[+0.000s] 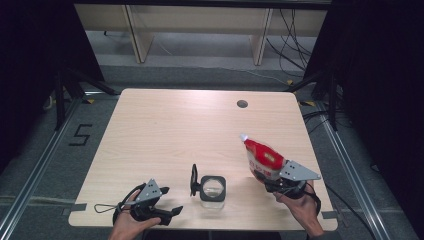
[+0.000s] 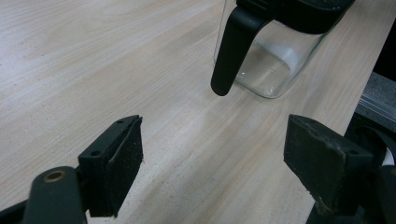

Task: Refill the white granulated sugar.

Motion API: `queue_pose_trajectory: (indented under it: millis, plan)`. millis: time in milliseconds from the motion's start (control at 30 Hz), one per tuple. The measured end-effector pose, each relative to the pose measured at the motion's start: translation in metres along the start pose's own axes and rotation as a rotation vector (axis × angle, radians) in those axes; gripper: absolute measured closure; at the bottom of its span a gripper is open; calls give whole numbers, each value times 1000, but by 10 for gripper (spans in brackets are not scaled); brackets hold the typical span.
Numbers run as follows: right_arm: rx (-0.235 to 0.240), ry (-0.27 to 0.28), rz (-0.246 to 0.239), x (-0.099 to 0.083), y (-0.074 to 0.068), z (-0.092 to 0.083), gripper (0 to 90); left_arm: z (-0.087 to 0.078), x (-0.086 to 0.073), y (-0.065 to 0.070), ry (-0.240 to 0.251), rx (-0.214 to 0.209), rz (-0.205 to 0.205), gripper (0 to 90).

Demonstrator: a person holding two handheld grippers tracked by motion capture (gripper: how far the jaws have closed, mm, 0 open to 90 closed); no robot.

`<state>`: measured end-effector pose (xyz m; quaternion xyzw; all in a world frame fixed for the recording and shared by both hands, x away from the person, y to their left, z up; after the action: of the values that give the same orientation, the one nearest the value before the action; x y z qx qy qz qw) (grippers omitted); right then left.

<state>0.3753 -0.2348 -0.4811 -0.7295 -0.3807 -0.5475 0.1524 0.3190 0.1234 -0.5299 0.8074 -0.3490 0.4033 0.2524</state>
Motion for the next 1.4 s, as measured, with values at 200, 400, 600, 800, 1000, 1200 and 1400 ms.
queue_pose_trajectory:
  millis: [200,400,600,800,1000,1200,1400]
  plan:
    - [-34,-33,-85,1,-4,-14,418,0,0,-1,-4,7,-5,193]
    - [-62,-74,-201,1,-11,-26,418,0,0,0,8,1,-18,193]
    - [-79,-150,-301,-2,-23,-31,419,0,-2,-2,-15,13,-14,193]
    - [-82,-201,-416,-2,-31,-30,419,-1,-1,-2,-14,14,-17,193]
    - [-88,-249,-529,-2,-38,-29,420,-1,-1,-2,-14,15,-18,194]
    - [-129,-293,-638,-2,-44,-28,421,-1,-1,-2,-13,14,-18,194]
    - [-201,-375,-835,2,-46,-29,422,-1,-1,-2,-11,15,-20,194]
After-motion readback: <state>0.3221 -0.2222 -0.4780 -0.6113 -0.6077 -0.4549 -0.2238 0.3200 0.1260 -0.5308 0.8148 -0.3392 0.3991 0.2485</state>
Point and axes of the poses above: each handheld gripper's, and its own axes: z roughly forward along the jaws, x roughly out of its top, y roughly to its right, the point moved 5 cm from there along z, roughly forward along the jaws, and after that the axes turned 1 degree about y, right-handed, at the moved point
